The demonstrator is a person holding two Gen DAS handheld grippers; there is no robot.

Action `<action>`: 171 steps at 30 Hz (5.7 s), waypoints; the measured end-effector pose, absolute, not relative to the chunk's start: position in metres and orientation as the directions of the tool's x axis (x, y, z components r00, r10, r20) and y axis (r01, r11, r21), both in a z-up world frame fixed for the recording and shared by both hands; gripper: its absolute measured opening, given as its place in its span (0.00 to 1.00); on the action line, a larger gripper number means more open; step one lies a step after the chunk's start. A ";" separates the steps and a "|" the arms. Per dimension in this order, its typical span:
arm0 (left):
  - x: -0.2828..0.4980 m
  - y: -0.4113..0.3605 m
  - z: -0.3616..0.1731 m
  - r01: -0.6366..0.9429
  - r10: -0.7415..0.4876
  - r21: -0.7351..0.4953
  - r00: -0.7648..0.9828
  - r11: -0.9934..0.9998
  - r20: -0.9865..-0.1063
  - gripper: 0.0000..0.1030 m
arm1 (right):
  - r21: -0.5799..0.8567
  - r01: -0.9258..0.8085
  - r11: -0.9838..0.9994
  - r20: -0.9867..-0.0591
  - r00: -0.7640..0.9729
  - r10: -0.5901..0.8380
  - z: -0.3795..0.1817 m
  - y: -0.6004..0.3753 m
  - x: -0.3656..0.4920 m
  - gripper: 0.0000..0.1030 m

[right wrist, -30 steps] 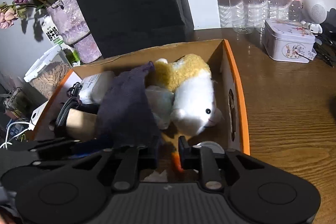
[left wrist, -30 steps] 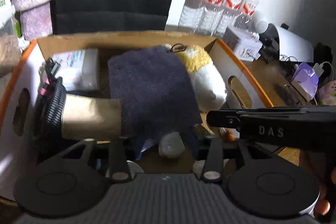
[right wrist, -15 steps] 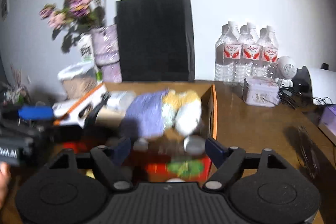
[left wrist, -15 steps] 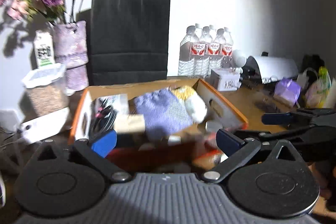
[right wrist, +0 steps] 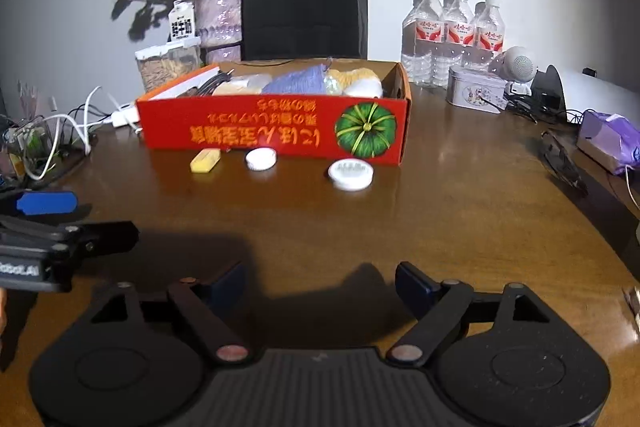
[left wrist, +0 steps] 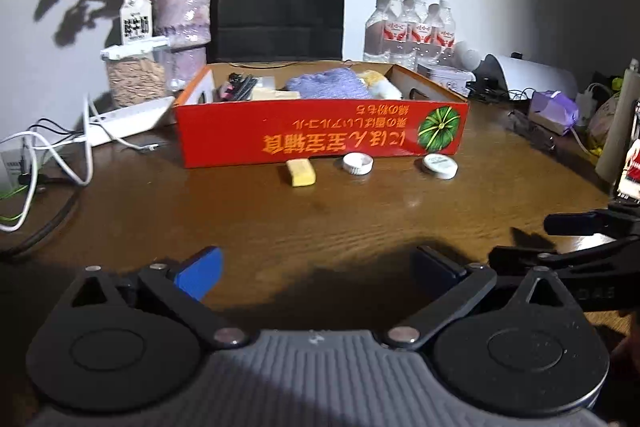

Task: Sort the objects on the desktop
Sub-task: 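Withdraw both open tools from the box back over the table, then grasp the yellow wooden block with the left tool while the right tool grasps the white round lid, then carry the yellow block and white lid into the cardboard box, then open both tools inside the box to release the block and lid, then withdraw both tools from the box back over the table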

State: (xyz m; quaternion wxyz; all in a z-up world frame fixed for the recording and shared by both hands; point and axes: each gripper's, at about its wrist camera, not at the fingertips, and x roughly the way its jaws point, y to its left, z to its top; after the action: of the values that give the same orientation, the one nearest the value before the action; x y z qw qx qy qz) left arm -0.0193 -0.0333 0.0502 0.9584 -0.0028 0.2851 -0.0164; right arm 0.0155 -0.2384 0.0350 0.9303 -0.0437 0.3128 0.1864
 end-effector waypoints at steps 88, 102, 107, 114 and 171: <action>-0.034 -0.030 0.117 -0.006 0.001 -0.010 0.874 1.000 -0.486 0.21 | 0.092 -0.446 0.890 -0.452 0.778 0.436 0.101 -0.259 -0.019 0.37; 0.183 0.025 0.123 0.105 -0.137 -0.088 0.767 0.991 -0.627 0.21 | 0.189 -0.433 0.881 -0.637 0.629 0.446 0.118 -0.196 0.226 0.37; 0.228 0.014 0.086 0.131 -0.103 -0.016 0.690 0.991 -0.716 0.22 | 0.182 -0.384 0.905 -0.751 0.540 0.380 0.078 -0.175 0.282 0.37; 0.239 0.018 0.082 0.133 -0.105 -0.015 0.703 0.991 -0.703 0.54 | 0.109 -0.375 0.921 -0.794 0.524 0.307 0.053 -0.161 0.293 0.42; 0.040 -0.039 0.059 0.068 -0.085 -0.052 0.847 0.996 -0.524 0.85 | 0.126 -0.414 0.901 -0.576 0.709 0.406 0.044 -0.247 0.022 0.73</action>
State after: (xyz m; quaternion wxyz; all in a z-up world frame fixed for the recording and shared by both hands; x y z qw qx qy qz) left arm 0.0396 -0.0387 0.0587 0.9610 -0.0156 0.2734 -0.0397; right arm 0.0217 -0.2474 0.0444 0.9244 -0.0065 0.3101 0.2220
